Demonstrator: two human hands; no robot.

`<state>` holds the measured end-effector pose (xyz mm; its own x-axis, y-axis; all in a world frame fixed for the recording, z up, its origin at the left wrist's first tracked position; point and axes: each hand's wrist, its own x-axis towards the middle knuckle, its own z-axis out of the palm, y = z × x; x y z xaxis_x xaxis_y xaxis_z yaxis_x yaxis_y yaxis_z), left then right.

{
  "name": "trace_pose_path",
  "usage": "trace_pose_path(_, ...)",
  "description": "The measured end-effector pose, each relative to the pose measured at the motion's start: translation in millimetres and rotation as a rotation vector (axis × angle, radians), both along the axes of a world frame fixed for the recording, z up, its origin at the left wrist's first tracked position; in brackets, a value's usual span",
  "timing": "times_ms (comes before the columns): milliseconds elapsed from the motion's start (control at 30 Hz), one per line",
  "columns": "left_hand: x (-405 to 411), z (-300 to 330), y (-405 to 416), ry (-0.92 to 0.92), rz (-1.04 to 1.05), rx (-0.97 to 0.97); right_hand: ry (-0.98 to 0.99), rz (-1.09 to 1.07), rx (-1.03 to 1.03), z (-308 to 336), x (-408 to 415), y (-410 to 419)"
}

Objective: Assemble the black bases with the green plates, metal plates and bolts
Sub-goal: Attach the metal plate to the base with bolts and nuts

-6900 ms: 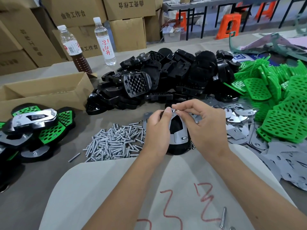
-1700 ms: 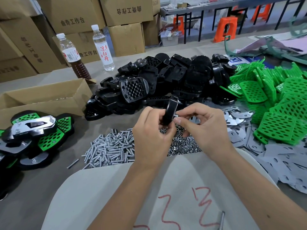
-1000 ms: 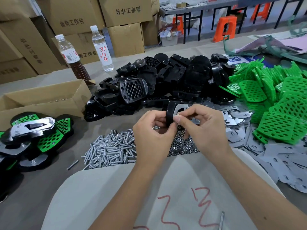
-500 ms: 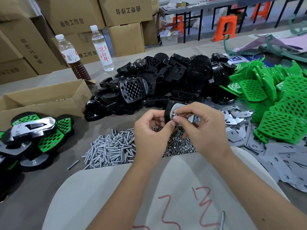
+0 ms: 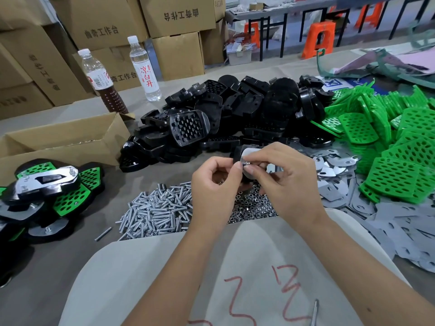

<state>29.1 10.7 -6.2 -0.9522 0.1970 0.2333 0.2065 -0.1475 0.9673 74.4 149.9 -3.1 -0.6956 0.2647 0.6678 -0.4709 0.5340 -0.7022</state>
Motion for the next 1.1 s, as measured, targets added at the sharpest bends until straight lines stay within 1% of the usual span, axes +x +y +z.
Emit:
trace_pose_path(233,-2.3,2.4,-4.8,-0.043,-0.11,0.026,-0.006,-0.032,-0.066,0.7,0.5,2.6)
trace_pose_path(400,-4.1,1.4,-4.4,-0.096,-0.114,0.028,-0.034,-0.006,-0.111,-0.8,0.1,0.2)
trace_pose_path(633,-6.2,2.7,-4.0,-0.181,-0.14,0.042,-0.101,0.071,-0.081,-2.2,-0.3,-2.0)
trace_pose_path(867,-9.6,1.5,-5.6,-0.27,-0.161,0.069,-0.153,0.056,-0.187,-6.1,-3.9,1.5)
trace_pose_path(1000,-10.0,2.9,-5.4,-0.298,-0.184,0.094,-0.17,0.096,-0.167,-5.9,-4.2,3.6)
trace_pose_path(1100,-10.0,2.2,-4.9,-0.31,-0.201,0.099,-0.17,0.065,-0.132,-5.3,-3.5,2.3)
